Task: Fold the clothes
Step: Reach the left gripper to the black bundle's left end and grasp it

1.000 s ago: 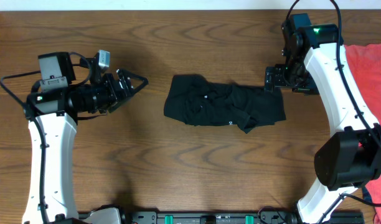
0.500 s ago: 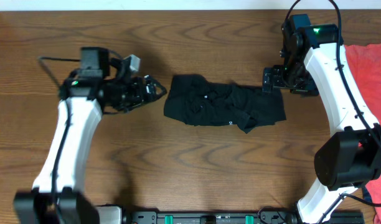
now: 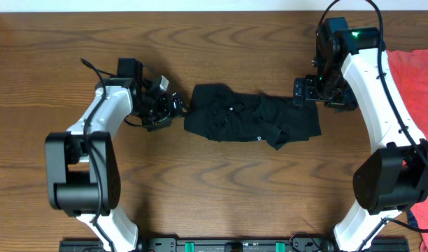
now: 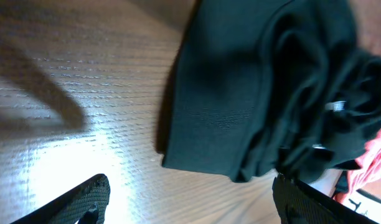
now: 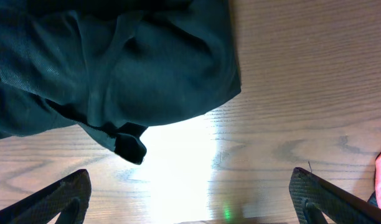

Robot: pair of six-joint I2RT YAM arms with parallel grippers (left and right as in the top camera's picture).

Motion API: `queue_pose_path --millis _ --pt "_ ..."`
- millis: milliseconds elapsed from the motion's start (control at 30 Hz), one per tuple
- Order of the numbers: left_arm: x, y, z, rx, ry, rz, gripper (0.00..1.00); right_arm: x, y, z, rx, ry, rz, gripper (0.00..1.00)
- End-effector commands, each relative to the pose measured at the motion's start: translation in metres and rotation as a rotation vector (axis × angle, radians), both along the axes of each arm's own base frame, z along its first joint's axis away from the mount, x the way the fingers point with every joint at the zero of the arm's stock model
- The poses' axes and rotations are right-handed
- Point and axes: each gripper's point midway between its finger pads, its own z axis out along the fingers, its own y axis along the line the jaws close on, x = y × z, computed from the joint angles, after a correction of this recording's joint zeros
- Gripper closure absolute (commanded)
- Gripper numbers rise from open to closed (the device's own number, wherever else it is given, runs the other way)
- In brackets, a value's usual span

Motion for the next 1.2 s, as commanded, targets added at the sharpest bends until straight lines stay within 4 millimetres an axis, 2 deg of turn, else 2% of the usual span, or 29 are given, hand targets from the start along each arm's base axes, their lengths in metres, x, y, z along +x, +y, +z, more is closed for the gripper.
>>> queue_pose_path --millis 0,100,267,400,467,600,667,867,1000,1167 --pt "-0.008 -0.006 -0.012 -0.019 0.008 -0.065 0.15 0.004 0.003 0.009 0.008 -0.031 0.018 0.01" --pt "-0.011 -0.008 -0.021 -0.034 0.039 -0.067 0.15 0.004 0.003 0.009 0.008 -0.032 0.018 0.01" --pt "-0.016 -0.025 -0.030 -0.105 0.052 -0.117 0.15 0.004 0.003 0.009 0.008 -0.034 0.017 0.01" --pt "-0.018 -0.043 -0.035 -0.135 0.046 -0.160 0.15 0.006 0.003 0.009 0.009 -0.040 0.017 0.01" --pt "-0.018 -0.055 -0.033 -0.163 0.030 -0.186 0.19 0.007 0.003 0.009 0.010 -0.043 0.018 0.01" --pt "-0.018 -0.073 -0.032 -0.176 0.007 -0.217 0.59 0.007 0.003 0.009 0.010 -0.045 0.018 0.01" --pt "-0.015 -0.075 -0.032 -0.173 0.003 -0.207 0.94 0.006 0.003 0.009 0.009 -0.042 0.018 0.01" --pt "0.002 -0.055 -0.034 -0.157 0.025 -0.084 0.94 0.002 0.003 0.009 0.008 -0.025 0.017 0.01" --pt "0.011 -0.026 -0.033 -0.158 0.031 -0.003 0.94 0.001 0.003 0.009 0.007 -0.018 0.018 0.01" --pt "0.013 0.012 -0.034 -0.162 0.051 0.082 0.94 0.002 0.007 0.009 0.012 -0.026 0.028 0.01"
